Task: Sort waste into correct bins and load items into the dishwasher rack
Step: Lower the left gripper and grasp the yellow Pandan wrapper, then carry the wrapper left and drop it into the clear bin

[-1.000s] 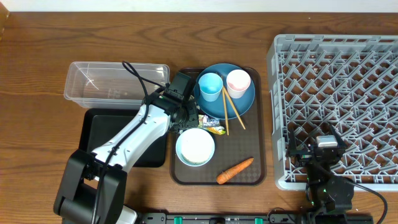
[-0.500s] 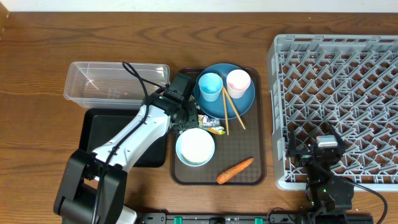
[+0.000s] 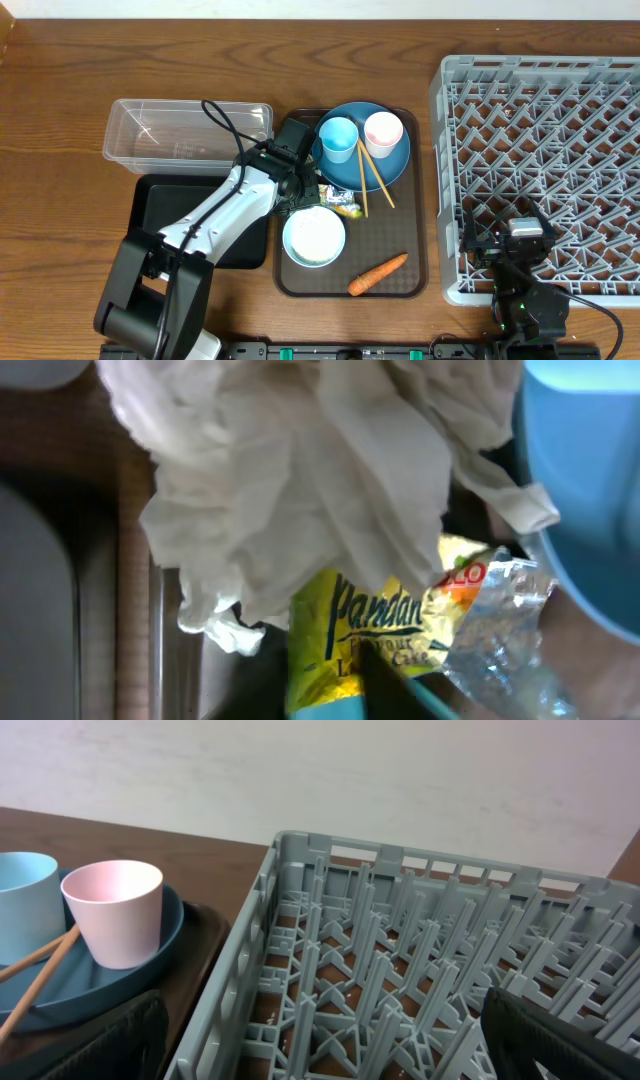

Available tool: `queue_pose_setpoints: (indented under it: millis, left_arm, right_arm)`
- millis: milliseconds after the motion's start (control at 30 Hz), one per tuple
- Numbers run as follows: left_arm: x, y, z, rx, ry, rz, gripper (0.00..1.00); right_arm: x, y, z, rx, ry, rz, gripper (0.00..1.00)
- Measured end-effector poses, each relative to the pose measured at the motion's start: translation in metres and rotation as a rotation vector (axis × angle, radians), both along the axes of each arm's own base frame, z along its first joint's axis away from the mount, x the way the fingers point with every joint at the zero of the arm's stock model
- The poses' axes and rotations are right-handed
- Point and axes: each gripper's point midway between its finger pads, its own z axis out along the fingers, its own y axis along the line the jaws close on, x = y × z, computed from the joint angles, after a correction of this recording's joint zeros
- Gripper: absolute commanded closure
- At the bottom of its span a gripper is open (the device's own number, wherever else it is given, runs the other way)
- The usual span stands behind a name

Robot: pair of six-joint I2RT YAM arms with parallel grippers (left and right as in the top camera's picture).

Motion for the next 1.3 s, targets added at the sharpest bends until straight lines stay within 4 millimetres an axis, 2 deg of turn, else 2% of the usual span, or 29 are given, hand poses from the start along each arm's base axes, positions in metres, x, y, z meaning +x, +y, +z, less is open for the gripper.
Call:
queue_pose_setpoints:
  millis: [467, 600, 700, 767, 867, 1033, 1200, 1300]
  left_arm:
    - [-0.002, -0.005, 0.001, -0.025, 0.008, -0.011, 0.94]
    - [-0.005, -0.008, 0.008, -0.054, 0.011, -0.026, 0.94]
    - [-0.007, -0.009, 0.024, -0.074, -0.023, -0.044, 0.94]
    - [-0.006, -0.010, 0.041, -0.097, -0.066, -0.052, 0.94]
    - [-0.004, -0.011, 0.076, -0.141, -0.167, -0.060, 0.94]
    - [-0.002, -0.003, 0.114, -0.148, -0.298, -0.046, 0.94]
    - [0.003, 0.014, 0.137, -0.126, -0.389, 0.001, 0.94]
    - [0.006, 0.026, 0.140, -0.108, -0.399, 0.035, 0.94]
  right_arm:
    - [0.000, 0.000, 0.000, 0.000, 0.000, 0.000, 0.01]
    - [0.000, 0.000, 0.000, 0.000, 0.000, 0.000, 0.01]
    - [0.000, 0.000, 0.000, 0.000, 0.000, 0.000, 0.01]
    - [0.000, 0.000, 0.000, 0.000, 0.000, 0.000, 0.01]
    - [0.000, 0.000, 0.000, 0.000, 0.000, 0.000, 0.01]
    - [0.000, 0.000, 0.000, 0.000, 0.000, 0.000, 0.01]
    - [0.000, 0.000, 0.000, 0.000, 0.000, 0.000, 0.01]
    - [0.000, 0.000, 0.000, 0.000, 0.000, 0.000, 0.01]
